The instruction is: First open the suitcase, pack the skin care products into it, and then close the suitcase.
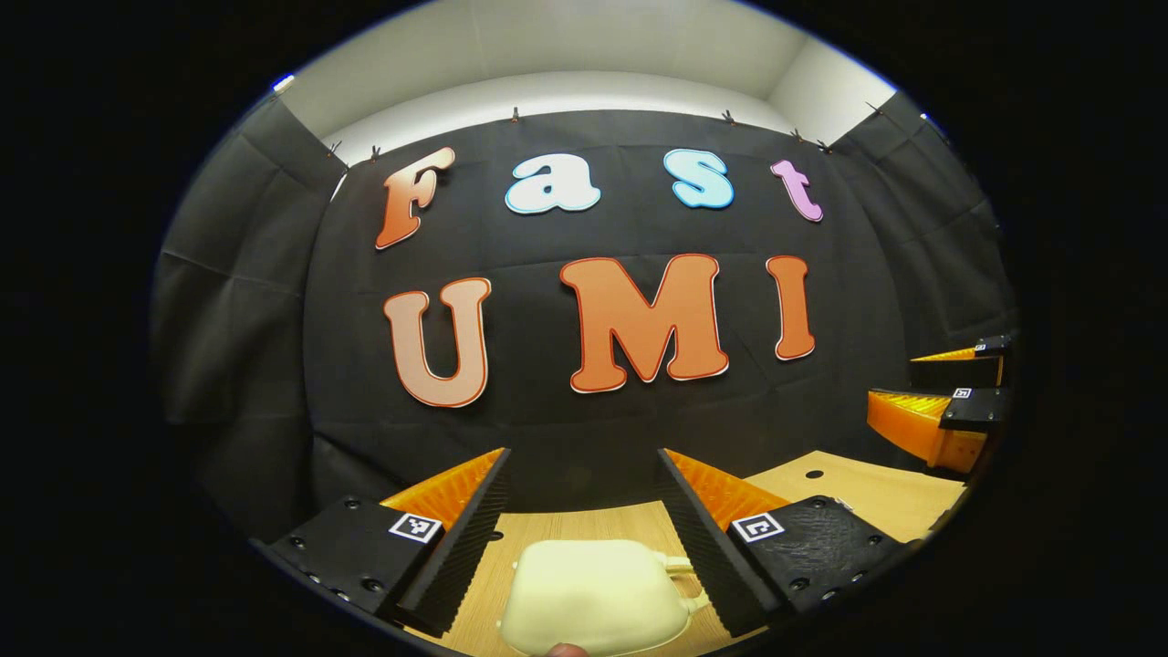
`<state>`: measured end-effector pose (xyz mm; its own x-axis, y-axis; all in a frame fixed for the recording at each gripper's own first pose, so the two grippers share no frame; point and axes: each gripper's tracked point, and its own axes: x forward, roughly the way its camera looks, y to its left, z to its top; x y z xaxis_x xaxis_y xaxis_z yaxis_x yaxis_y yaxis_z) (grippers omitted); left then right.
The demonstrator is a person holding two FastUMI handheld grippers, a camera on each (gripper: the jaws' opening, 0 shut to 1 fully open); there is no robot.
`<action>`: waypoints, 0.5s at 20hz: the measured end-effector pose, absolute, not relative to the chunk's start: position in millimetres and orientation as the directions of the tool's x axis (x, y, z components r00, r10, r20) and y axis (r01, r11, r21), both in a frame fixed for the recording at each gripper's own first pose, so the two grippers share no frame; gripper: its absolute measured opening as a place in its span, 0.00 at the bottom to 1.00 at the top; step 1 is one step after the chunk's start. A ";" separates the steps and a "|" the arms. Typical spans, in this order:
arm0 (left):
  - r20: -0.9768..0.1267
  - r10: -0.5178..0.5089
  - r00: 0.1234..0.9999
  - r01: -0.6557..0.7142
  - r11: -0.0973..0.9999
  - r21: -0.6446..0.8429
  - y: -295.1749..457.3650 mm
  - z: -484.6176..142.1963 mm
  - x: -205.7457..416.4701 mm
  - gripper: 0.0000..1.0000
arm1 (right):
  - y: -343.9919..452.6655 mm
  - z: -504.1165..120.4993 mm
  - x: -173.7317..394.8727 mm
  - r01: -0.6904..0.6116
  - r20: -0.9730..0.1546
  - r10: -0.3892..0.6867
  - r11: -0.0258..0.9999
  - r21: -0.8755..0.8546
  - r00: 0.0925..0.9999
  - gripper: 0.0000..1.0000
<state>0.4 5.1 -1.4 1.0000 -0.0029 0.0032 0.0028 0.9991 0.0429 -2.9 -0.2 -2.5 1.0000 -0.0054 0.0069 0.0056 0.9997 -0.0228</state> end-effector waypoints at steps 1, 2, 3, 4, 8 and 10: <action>-0.001 -0.008 1.000 0.008 0.999 0.045 5.1 -1.9 -0.4 0.99 | -1.1 -3.6 -3.3 0.006 0.004 -0.006 1.000 -0.023 1.000 0.95; -0.008 -0.009 1.000 0.010 0.999 0.050 5.3 -2.9 -0.7 0.99 | -1.2 -4.6 -3.1 0.006 0.002 -0.006 1.000 -0.023 1.000 0.95; -0.013 -0.013 1.000 0.014 0.998 0.057 5.5 -3.5 -1.6 1.00 | -2.4 -5.1 -2.5 0.008 -0.001 -0.008 1.000 -0.023 1.000 0.95; -0.017 -0.021 1.000 0.022 0.997 0.068 5.7 -4.7 -2.4 1.00 | -3.3 -5.9 -2.7 0.008 -0.002 -0.008 1.000 -0.023 1.000 0.95; -0.070 -0.085 0.994 0.094 0.985 0.145 9.5 -15.3 -9.1 1.00 | -13.4 -10.4 -3.9 0.022 -0.008 -0.022 0.999 -0.043 1.000 0.95; -0.099 -0.103 0.990 0.122 0.972 0.202 15.3 -21.0 -10.3 0.99 | -21.2 -15.1 -4.9 0.029 -0.019 -0.030 0.999 -0.045 0.999 0.96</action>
